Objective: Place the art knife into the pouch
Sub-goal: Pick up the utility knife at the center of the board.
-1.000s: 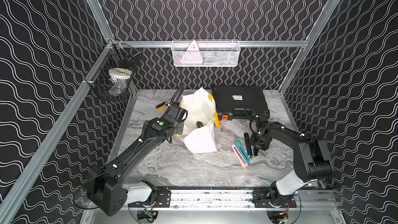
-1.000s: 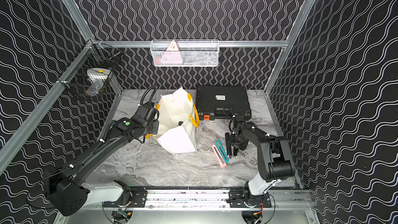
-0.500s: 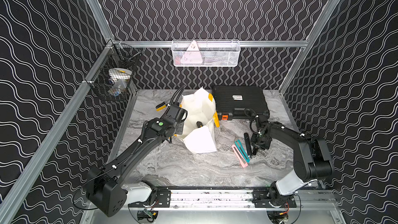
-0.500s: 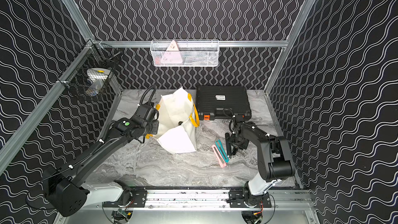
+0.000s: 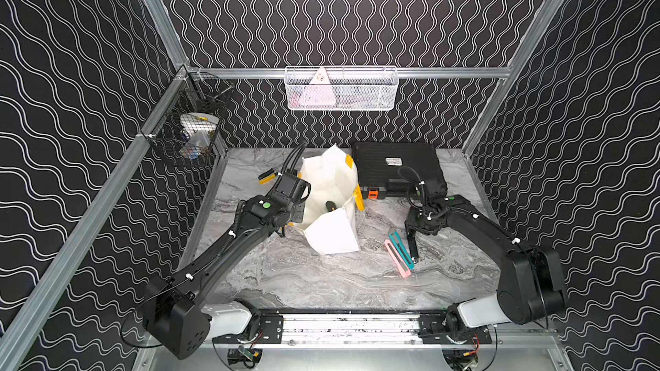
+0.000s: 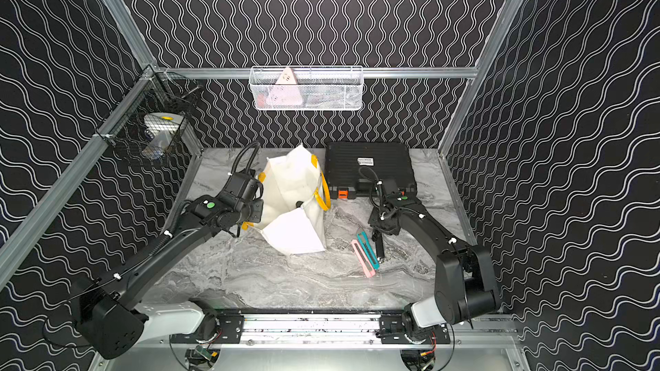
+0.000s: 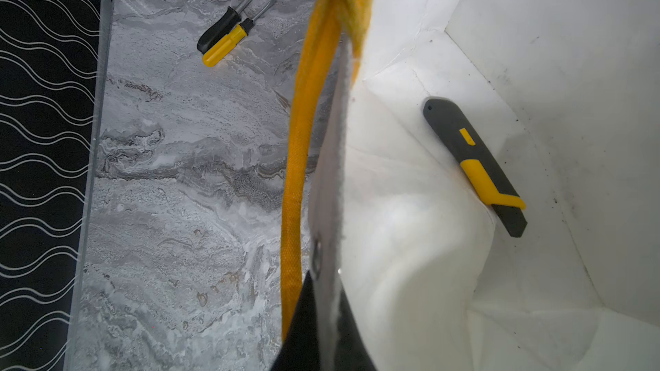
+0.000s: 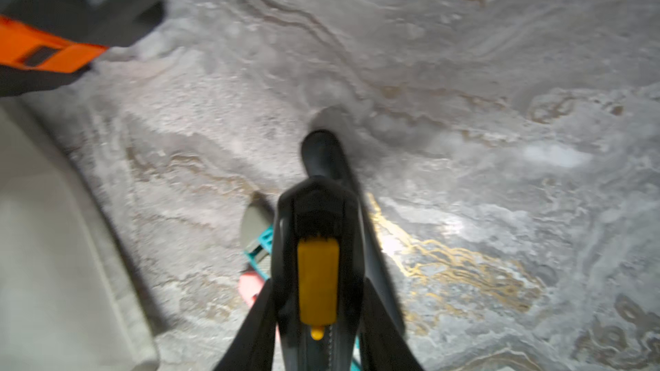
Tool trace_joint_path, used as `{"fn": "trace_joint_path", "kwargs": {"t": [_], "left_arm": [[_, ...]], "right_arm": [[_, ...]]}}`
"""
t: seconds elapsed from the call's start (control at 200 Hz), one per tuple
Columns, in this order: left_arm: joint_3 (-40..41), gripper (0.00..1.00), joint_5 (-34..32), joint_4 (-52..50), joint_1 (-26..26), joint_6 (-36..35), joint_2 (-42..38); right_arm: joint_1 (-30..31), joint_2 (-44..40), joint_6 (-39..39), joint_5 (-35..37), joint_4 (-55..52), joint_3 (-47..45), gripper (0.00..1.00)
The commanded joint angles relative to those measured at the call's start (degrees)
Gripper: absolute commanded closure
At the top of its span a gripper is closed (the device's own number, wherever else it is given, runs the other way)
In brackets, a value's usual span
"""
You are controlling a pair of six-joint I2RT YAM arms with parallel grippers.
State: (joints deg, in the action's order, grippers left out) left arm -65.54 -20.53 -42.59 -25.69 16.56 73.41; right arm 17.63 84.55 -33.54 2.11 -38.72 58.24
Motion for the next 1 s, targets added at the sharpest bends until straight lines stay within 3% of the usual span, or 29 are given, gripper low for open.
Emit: {"fn": "trace_joint_path", "kwargs": {"t": [0.0,0.235,0.59,0.991], "left_arm": [[0.11,1.0,0.19,0.84,0.03,-0.28,0.11],[0.13,1.0,0.37,0.84,0.05,-0.31,0.1],[0.13,1.0,0.41,0.84,0.09,-0.25,0.33],[0.07,1.0,0.76,1.03,0.1,-0.3,0.03]], "right_arm": [[4.04,0.33,-2.71,3.02,-2.06,2.77,0.78],[10.39,0.61,-3.83,3.62,-4.46,11.28,0.78],[14.33,2.02,-2.2,5.79,-7.75,24.72,0.78],[20.01,11.12,1.85,6.52,-11.98,50.69,0.79]]}}
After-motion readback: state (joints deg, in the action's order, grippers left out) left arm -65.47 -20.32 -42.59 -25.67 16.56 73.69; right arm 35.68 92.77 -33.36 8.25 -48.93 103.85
